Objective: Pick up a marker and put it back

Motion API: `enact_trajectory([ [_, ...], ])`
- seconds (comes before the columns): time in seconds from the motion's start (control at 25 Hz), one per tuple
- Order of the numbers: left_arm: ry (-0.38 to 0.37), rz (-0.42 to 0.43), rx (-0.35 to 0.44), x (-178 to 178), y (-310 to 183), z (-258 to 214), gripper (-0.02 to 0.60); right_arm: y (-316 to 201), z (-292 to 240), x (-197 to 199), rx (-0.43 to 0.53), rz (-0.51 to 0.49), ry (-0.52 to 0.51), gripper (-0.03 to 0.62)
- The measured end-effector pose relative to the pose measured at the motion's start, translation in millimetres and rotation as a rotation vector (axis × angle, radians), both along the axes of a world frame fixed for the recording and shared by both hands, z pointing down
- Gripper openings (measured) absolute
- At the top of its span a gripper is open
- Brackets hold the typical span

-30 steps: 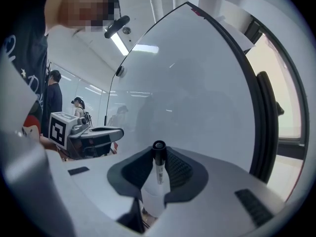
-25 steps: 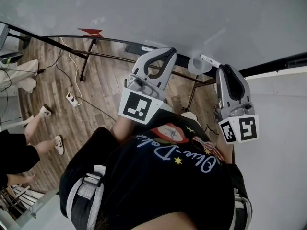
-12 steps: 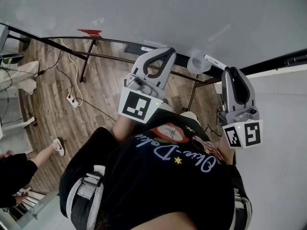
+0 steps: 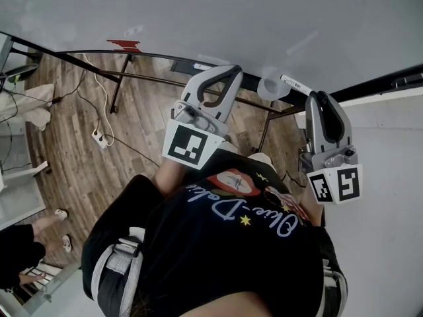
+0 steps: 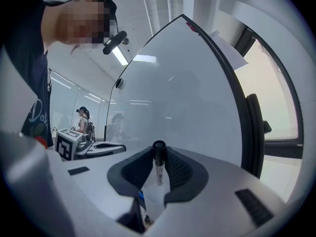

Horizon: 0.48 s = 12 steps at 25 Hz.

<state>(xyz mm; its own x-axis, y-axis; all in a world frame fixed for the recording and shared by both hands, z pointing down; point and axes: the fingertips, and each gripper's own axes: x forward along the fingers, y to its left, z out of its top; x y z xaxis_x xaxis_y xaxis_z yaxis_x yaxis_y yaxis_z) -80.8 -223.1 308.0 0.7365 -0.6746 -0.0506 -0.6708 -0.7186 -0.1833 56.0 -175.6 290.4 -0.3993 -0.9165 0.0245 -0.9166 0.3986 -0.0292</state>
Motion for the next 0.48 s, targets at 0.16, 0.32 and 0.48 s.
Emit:
enact_trajectory([
  [0.16,0.001,-0.001,-0.001,0.1,0.0,0.2,0.003,0.1,0.1,-0.4,0.0,-0.004,-0.003,0.074],
  [0.32,0.0,-0.002,-0.001,-0.3,-0.8,0.7,0.003,-0.1,0.6,-1.3,-0.001,-0.007,-0.004,0.074],
  [0.48,0.002,-0.002,-0.005,0.0,-1.4,1.2,0.003,-0.2,0.4,-1.0,-0.002,-0.007,-0.004,0.074],
])
